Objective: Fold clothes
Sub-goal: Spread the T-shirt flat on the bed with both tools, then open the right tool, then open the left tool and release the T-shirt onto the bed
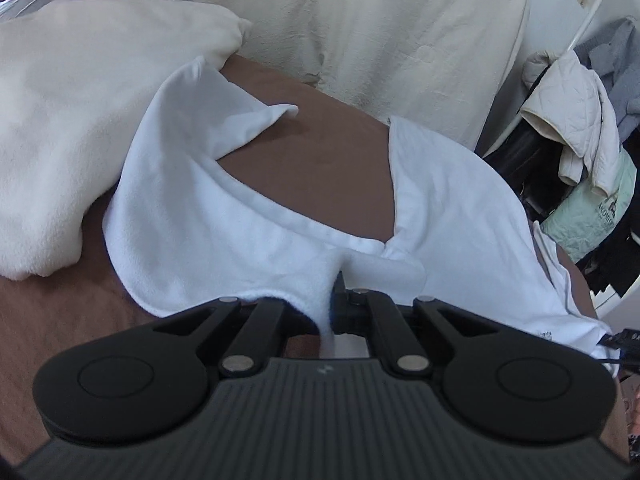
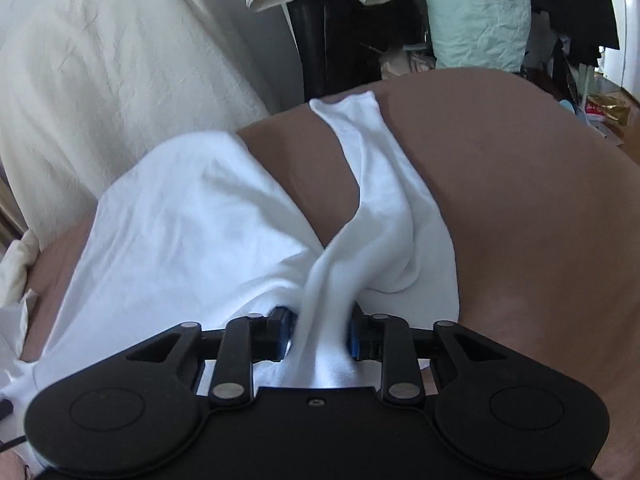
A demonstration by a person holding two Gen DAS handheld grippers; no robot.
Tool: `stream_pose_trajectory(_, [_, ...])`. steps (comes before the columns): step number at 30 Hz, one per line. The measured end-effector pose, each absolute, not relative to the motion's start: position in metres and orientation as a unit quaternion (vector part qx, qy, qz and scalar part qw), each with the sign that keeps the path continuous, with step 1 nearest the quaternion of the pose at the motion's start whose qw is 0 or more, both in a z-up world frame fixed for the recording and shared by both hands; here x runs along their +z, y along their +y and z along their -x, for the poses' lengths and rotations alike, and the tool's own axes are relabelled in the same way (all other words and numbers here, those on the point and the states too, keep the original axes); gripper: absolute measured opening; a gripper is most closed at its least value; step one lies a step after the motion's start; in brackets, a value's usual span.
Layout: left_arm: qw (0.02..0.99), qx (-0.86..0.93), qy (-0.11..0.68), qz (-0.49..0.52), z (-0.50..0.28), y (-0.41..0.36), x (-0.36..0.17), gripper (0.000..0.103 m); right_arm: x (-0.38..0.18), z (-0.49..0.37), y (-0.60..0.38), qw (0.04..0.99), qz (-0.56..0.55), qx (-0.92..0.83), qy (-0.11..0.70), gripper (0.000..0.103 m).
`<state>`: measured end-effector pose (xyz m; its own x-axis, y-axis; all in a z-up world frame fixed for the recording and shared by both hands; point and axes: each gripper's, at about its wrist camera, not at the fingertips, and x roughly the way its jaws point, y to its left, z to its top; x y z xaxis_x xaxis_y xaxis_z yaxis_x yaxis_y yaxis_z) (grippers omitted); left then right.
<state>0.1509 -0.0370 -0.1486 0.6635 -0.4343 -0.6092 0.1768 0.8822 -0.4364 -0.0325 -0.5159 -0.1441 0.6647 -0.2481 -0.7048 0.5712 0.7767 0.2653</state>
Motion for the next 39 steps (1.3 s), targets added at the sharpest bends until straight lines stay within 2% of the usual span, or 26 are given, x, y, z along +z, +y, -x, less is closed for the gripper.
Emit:
stream_pose_trajectory(3, [0.895,-0.171,0.382,0.152,-0.151,-0.040,-0.147,0.004,-0.132,0.041,-0.502,0.887,-0.214,-0.246,0.326,0.046])
stream_pose_trajectory(5, [0.892,-0.165,0.397,0.139,-0.151,-0.043,-0.147,0.004,-0.123,0.049,-0.494,0.892,-0.203,-0.252,0.316,0.057])
stream_pose_trajectory(10, [0.894,-0.167,0.402,0.101,-0.141,-0.048,-0.138,0.010,-0.101,0.066,-0.482,0.904,-0.191,-0.249,0.291,0.064])
stream_pose_trajectory(14, [0.899,-0.183,0.389,0.085,-0.130,-0.050,-0.126,0.025,-0.087,0.070,-0.468,0.910,-0.188,-0.206,0.307,0.065])
stream_pose_trajectory(20, [0.898,-0.200,0.378,0.098,-0.126,-0.048,-0.109,0.026,-0.080,0.078,-0.435,0.919,-0.176,-0.096,0.340,0.065])
stream_pose_trajectory(26, [0.897,-0.210,0.380,0.082,-0.115,-0.050,-0.097,0.045,-0.077,0.086,-0.431,0.902,-0.222,-0.020,0.370,0.065])
stream_pose_trajectory(30, [0.892,-0.202,0.398,0.070,-0.113,-0.052,-0.095,0.048,-0.079,0.088,-0.430,0.891,-0.252,0.042,0.376,0.066])
stream_pose_trajectory(33, [0.895,-0.195,0.397,0.068,-0.109,-0.051,-0.092,0.048,-0.089,0.081,-0.430,0.903,-0.231,0.013,0.363,0.066])
stream_pose_trajectory(39, [0.926,-0.196,0.303,0.107,-0.087,-0.043,-0.068,0.048,-0.119,0.064,-0.447,0.917,-0.190,-0.081,0.341,0.066])
